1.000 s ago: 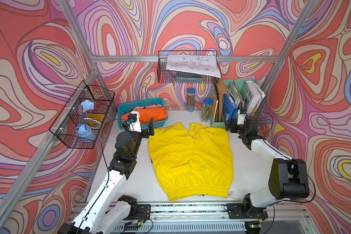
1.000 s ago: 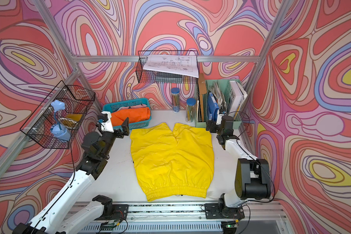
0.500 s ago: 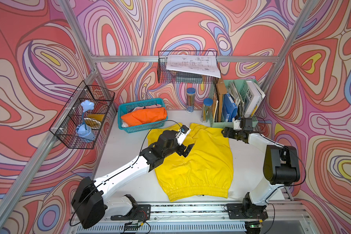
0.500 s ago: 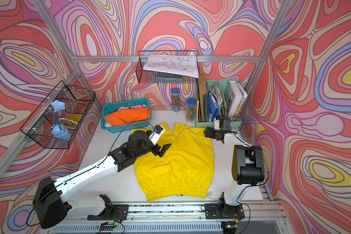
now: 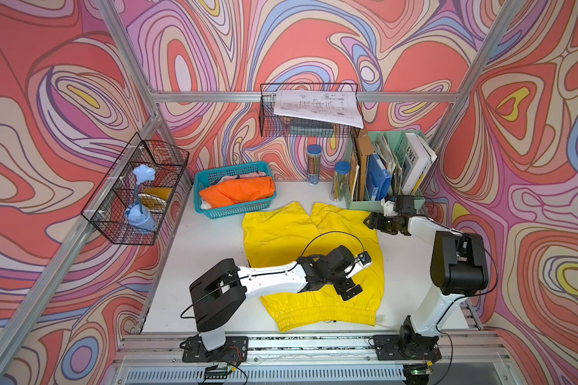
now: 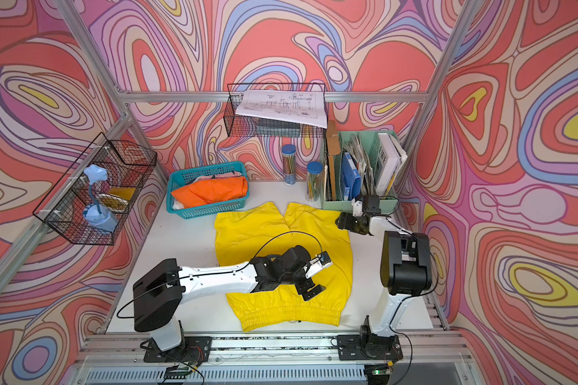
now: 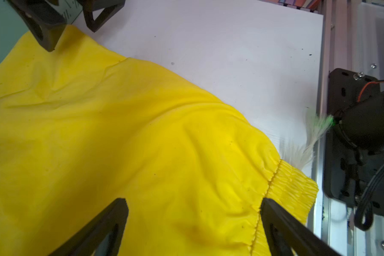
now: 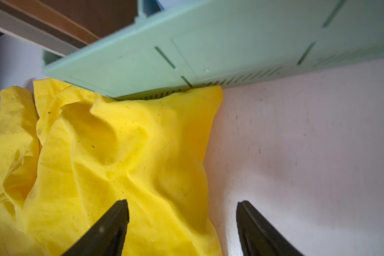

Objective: Roll up the shorts
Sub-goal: Fold the shorts at the center of the board.

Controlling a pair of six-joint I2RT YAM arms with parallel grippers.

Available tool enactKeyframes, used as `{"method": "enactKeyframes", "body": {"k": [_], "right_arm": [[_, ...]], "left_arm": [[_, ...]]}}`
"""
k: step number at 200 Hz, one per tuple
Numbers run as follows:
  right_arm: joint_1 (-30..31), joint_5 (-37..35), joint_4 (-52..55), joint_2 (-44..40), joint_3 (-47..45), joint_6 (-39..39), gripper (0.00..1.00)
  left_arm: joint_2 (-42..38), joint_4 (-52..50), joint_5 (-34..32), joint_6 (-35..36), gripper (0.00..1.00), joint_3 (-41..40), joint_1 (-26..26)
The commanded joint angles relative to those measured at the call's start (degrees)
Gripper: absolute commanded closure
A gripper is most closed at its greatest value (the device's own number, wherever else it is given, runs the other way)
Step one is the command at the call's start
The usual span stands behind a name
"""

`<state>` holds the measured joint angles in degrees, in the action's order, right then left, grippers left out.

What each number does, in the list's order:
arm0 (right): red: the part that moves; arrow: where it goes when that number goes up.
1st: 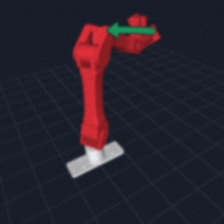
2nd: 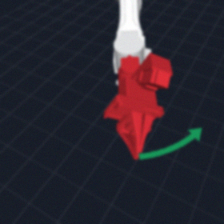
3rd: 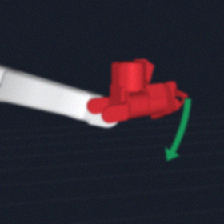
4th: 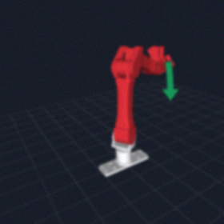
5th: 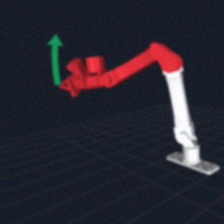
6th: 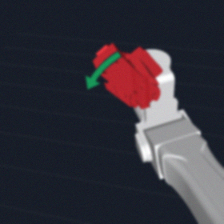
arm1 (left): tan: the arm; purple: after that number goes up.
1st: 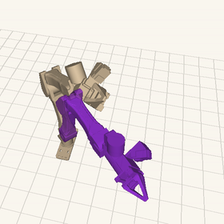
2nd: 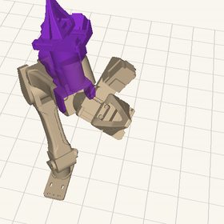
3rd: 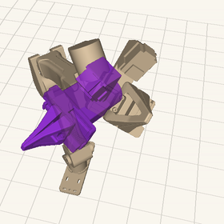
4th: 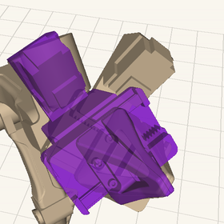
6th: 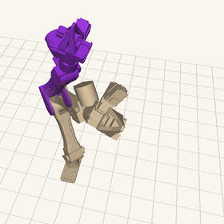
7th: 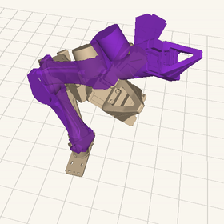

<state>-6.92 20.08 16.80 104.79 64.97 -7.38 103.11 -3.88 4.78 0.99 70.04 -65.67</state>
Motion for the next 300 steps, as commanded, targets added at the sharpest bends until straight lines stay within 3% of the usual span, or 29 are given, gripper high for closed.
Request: {"method": "enactKeyframes", "body": {"k": [1,55,209,260,280,300], "right_arm": [[-0.6,1.6,1.1,0.5,1.2,-0.3,0.23],[-0.6,3.0,1.7,1.5,1.9,0.1,0.28],[-0.6,5.4,2.0,3.5,2.8,-1.0,0.34],[-0.6,7.6,0.7,4.8,2.8,-1.8,0.38],[-0.6,7.9,-0.4,5.3,2.7,-2.8,0.49],[-0.6,7.8,-2.2,5.0,1.9,-4.0,0.6]], "left_arm": [[1.8,-0.1,-0.2,-3.7,0.01,2.6,-1.6],[9.3,-2.8,-3.0,-6.2,0.01,7.4,-8.0],[18.8,-5.7,-5.2,-10.5,0.04,12.8,-10.4],[22.4,-7.6,-7.4,-11.9,0.2,15.8,-10.4],[22.1,-7.5,-7.6,-12.2,0.36,15.7,-10.4],[21.5,-7.6,-7.7,-12.2,0.61,15.4,-10.4]]}}
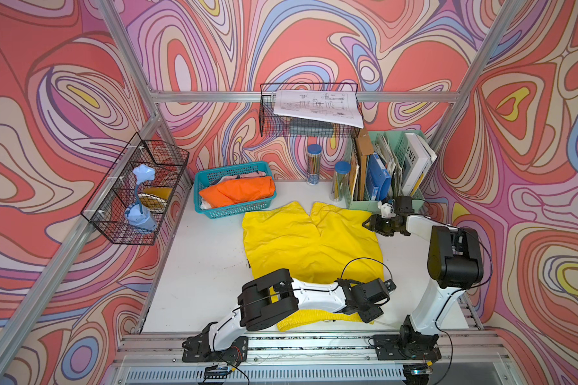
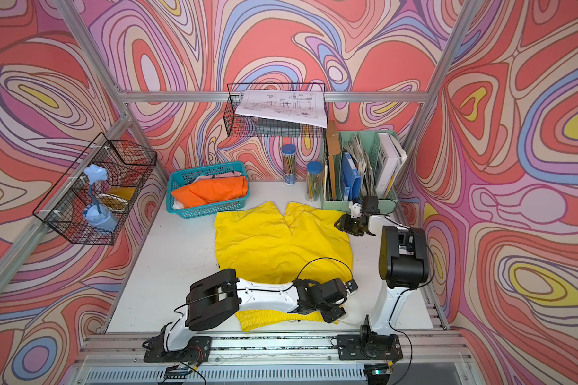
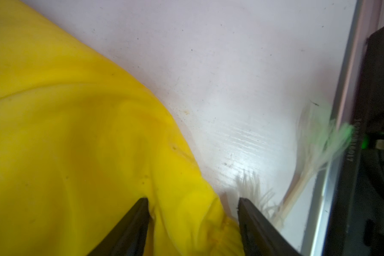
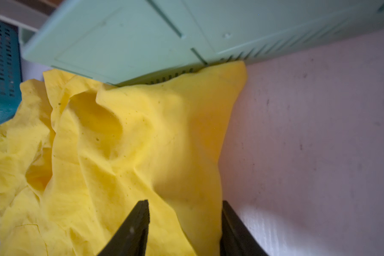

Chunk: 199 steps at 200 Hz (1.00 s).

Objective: Roll up the shorts
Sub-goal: Fold the shorts at the center of the board.

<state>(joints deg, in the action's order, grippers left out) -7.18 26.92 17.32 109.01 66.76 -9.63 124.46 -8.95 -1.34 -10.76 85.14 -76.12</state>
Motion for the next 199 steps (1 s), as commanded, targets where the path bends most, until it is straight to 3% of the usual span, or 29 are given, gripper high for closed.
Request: {"method": "enactKeyframes", "body": {"k": [1,21,37,76,99,122,144,159,199], "right_arm": [[-0.3,0.9,-2.8,0.7,0.1,-1.8,0.61],[-0.3,-0.1,-4.0,0.2,-0.6,-2.7,0.81],[-0.3,-1.8,-4.7,-0.8,-1.2,-3.2,1.0],[-4.0,-7.8,-7.9,-10.2,-6.3,-6.9,1.0],[-5.3,-9.8,-4.3,-15.8,-5.9,-4.7,1.0],[-5.3,-8.6,0.4,-20.4,-3.8,-2.0,1.0],[-4.9,-0.9,-0.4,-24.4,-3.5,-2.0,1.0],[-2.1,1.6,0.2,-26.1,-2.0,-1.3,1.0],[10.9,0.3,2.6,-24.6,5.6,1.0,1.0]], "left_arm": [[0.2,-2.6,-1.6,-0.4,0.63,0.3,0.1],[0.0,-3.0,-1.6,-0.6,1.0,0.3,0.1],[-0.4,-3.1,-1.7,-0.7,1.0,0.0,0.1],[-4.9,0.9,0.5,3.1,1.0,-2.2,0.4],[-6.7,3.2,4.3,3.5,1.0,-0.7,1.6],[-10.1,7.7,8.6,1.1,1.0,-2.9,3.1],[-16.8,14.2,8.0,-1.9,1.0,-10.8,4.1],[-22.4,17.5,6.0,-4.3,1.0,-16.8,5.5],[-36.7,20.8,-2.5,-7.9,1.0,-31.1,7.1]]}}
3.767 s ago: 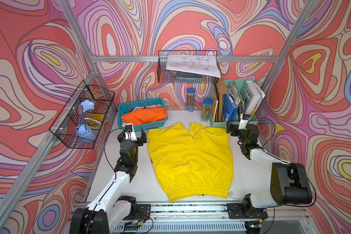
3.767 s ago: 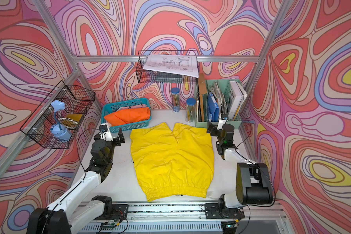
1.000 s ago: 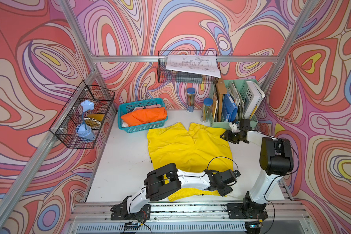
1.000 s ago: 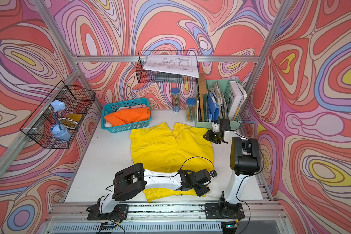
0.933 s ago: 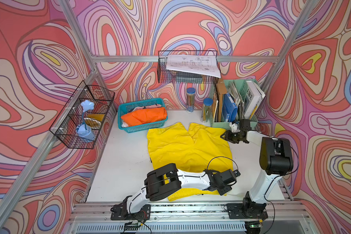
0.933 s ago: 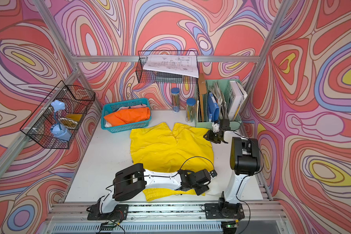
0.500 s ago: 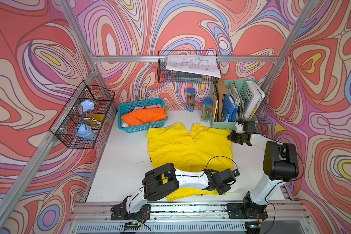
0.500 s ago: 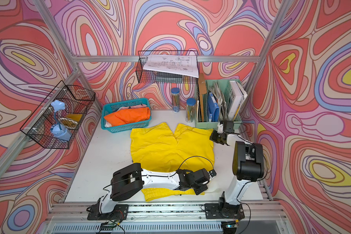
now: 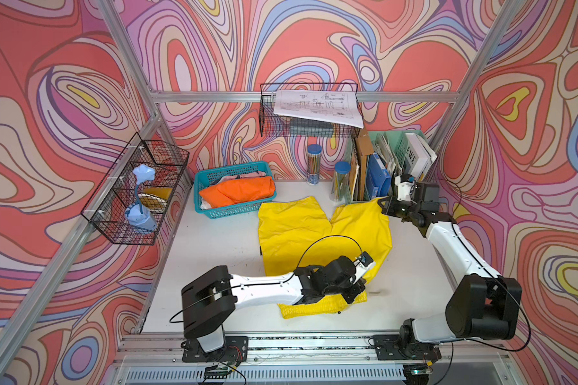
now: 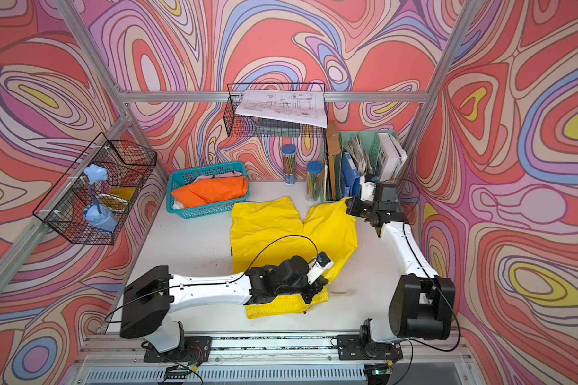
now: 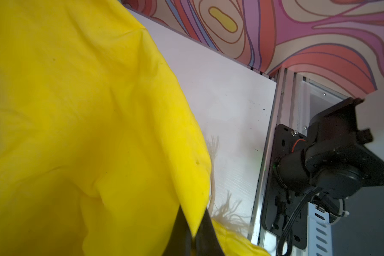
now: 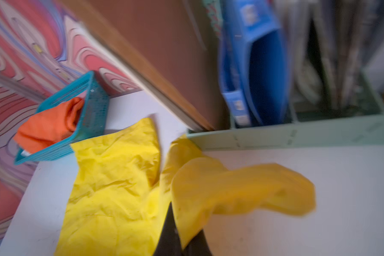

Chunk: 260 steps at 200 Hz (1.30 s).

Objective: Roll up the shorts
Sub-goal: Fold the shorts at the center of the board.

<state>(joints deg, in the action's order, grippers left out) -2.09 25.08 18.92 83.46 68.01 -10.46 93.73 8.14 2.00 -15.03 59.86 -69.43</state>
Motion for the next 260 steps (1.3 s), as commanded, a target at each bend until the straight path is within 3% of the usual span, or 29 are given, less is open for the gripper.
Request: {"method": "enactKeyframes", "body": {"k": [1,39,99,151,204,221,233,239,251,260], "right_arm": [[6.1,2.1,1.0,1.1,4.6,1.9,1.0],[21.3,1.8,9.0,13.0,20.5,9.7,1.0],[33.6,2.4,13.2,32.1,37.9,12.2,1.0],[37.3,6.5,13.7,43.2,47.2,11.1,1.0],[37.7,13.0,6.6,47.8,51.6,5.5,1.0],[37.7,15.7,5.0,50.4,54.4,3.1,0.9],[37.7,17.9,3.3,52.2,55.7,1.4,0.59],[37.6,18.9,2.0,52.8,55.7,0.3,0.46],[37.4,19.7,-1.9,53.6,55.2,-1.8,0.24],[36.9,20.7,-4.2,54.3,55.1,-3.6,0.1]], "left_arm": [[-6.2,3.7,-6.1,-3.9,1.0,-6.1,0.4],[-18.7,6.4,-16.2,-10.4,1.0,-20.4,0.4],[-35.7,-4.3,-29.2,-18.3,1.0,-35.0,0.0],[-46.9,-16.2,-38.3,-28.8,1.0,-41.5,-0.5],[-54.3,-31.1,-45.9,-40.0,1.0,-42.2,-1.1],[-56.7,-36.3,-47.9,-44.8,1.0,-42.0,-1.6],[-57.6,-42.7,-51.6,-51.1,0.99,-41.3,-2.0],[-57.7,-45.8,-52.5,-53.7,0.91,-40.9,-2.2],[-57.7,-50.0,-53.9,-57.6,0.65,-40.2,-2.5],[-57.4,-52.7,-55.2,-59.9,0.24,-39.5,-2.7]]}}
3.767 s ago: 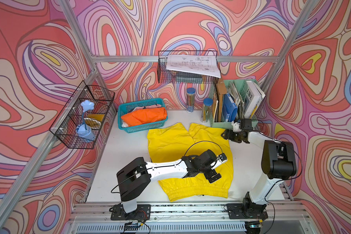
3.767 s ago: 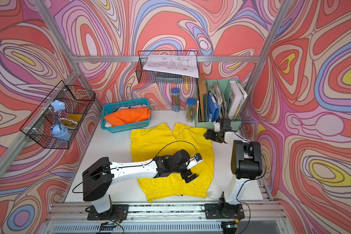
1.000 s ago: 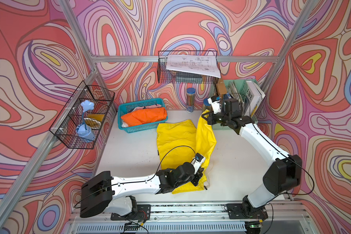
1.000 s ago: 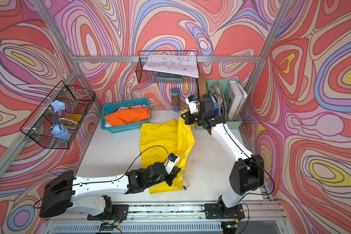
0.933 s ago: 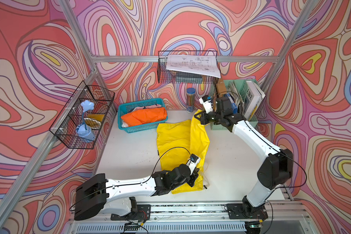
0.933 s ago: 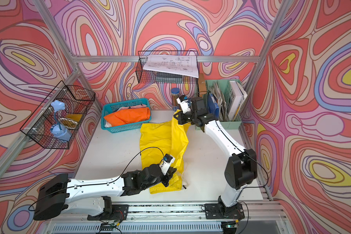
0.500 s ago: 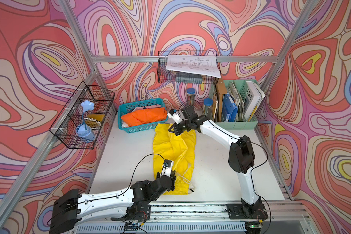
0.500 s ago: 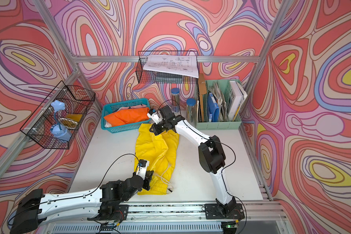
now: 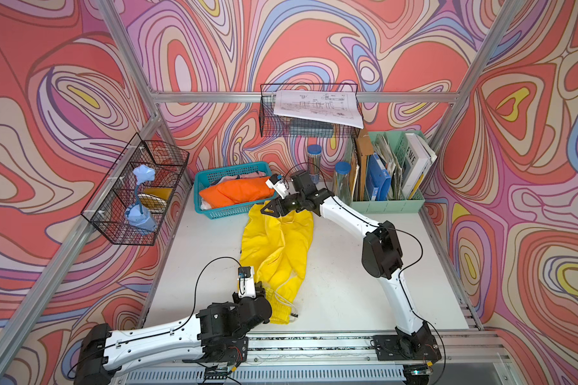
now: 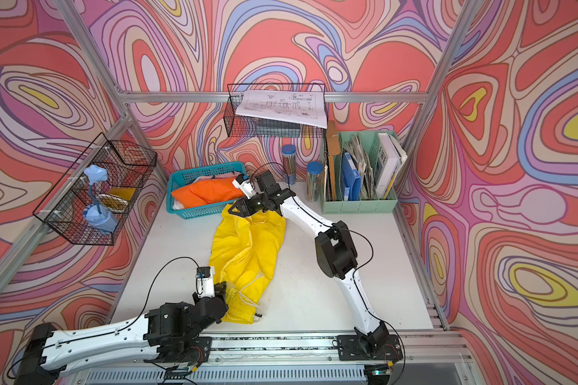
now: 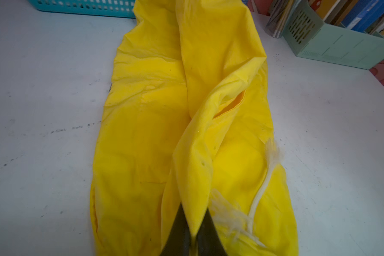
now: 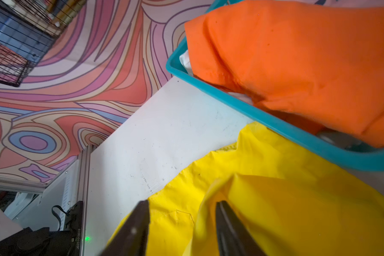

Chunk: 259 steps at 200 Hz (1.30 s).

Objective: Roll up the shorts
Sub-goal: Fold the shorts at the center of the board, then adjust the shorts at the center of the board.

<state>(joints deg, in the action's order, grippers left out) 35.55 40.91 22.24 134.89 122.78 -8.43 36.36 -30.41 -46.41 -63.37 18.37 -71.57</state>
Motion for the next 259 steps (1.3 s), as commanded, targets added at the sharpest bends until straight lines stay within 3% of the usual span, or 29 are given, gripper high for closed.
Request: {"method": "enactKeyframes", "body": {"k": [1,8,15,34,51,72,85,93,105,110,133,147,182,212,249,259], "right_arm": [[-0.8,4.9,-7.8,2.8,0.3,-5.8,0.08],[-1.4,5.7,-10.4,2.5,-0.9,-7.4,0.02],[-2.1,5.8,-14.0,1.3,-3.4,-9.4,0.02],[-4.8,4.2,-26.4,-6.2,-16.0,-14.7,0.02],[-6.8,-0.6,-27.1,-13.3,-24.9,-13.8,0.02],[-7.0,-12.2,-16.1,-20.0,-30.7,-6.4,0.02],[-7.2,-18.0,-10.1,-21.6,-33.5,-5.3,0.02],[-7.2,-19.6,-8.7,-22.2,-35.7,-5.6,0.02],[-7.2,-21.3,-8.5,-22.7,-39.2,-7.0,0.02],[-7.3,-21.3,-8.8,-22.7,-40.7,-7.8,0.02],[-7.2,-20.3,-11.0,-21.7,-44.7,-10.9,0.02],[-7.2,-20.4,-12.1,-21.1,-46.8,-12.6,0.02],[-7.2,-22.8,-12.5,-19.9,-49.8,-14.9,0.03],[-7.2,-18.7,-16.4,-17.7,-50.9,-17.0,0.06],[-6.6,-13.8,-18.5,-15.4,-49.4,-18.5,0.28],[-6.6,-14.0,-18.6,-15.4,-49.7,-18.8,0.38]], "left_arm": [[0.1,-14.4,-6.9,-11.8,0.21,2.1,-0.6],[0.4,-16.0,-8.2,-13.0,0.08,2.9,-0.8],[0.8,-16.9,-9.9,-13.3,0.03,3.8,-1.2],[1.3,-16.2,-16.0,-10.0,0.01,6.8,-2.4],[0.7,-10.5,-21.2,-1.1,0.01,9.2,-2.4],[-0.4,9.7,-24.8,22.3,0.01,9.5,-2.4],[0.1,28.5,-22.1,39.7,0.01,7.7,-2.2],[1.2,33.7,-19.3,44.3,0.01,7.6,-1.5],[3.7,32.4,-15.6,44.1,0.02,9.7,0.6],[4.8,30.7,-13.5,43.3,0.07,10.5,1.8],[9.4,24.4,-10.0,38.1,0.74,13.7,5.0],[11.2,25.2,-8.4,38.3,1.0,13.3,5.7],[13.2,27.9,-1.9,38.3,1.0,12.0,10.1],[14.9,28.7,6.1,36.1,1.0,9.4,15.6],[17.2,27.9,9.0,34.8,1.0,9.1,18.1],[17.7,27.9,9.7,34.5,1.0,9.0,18.7]]}}
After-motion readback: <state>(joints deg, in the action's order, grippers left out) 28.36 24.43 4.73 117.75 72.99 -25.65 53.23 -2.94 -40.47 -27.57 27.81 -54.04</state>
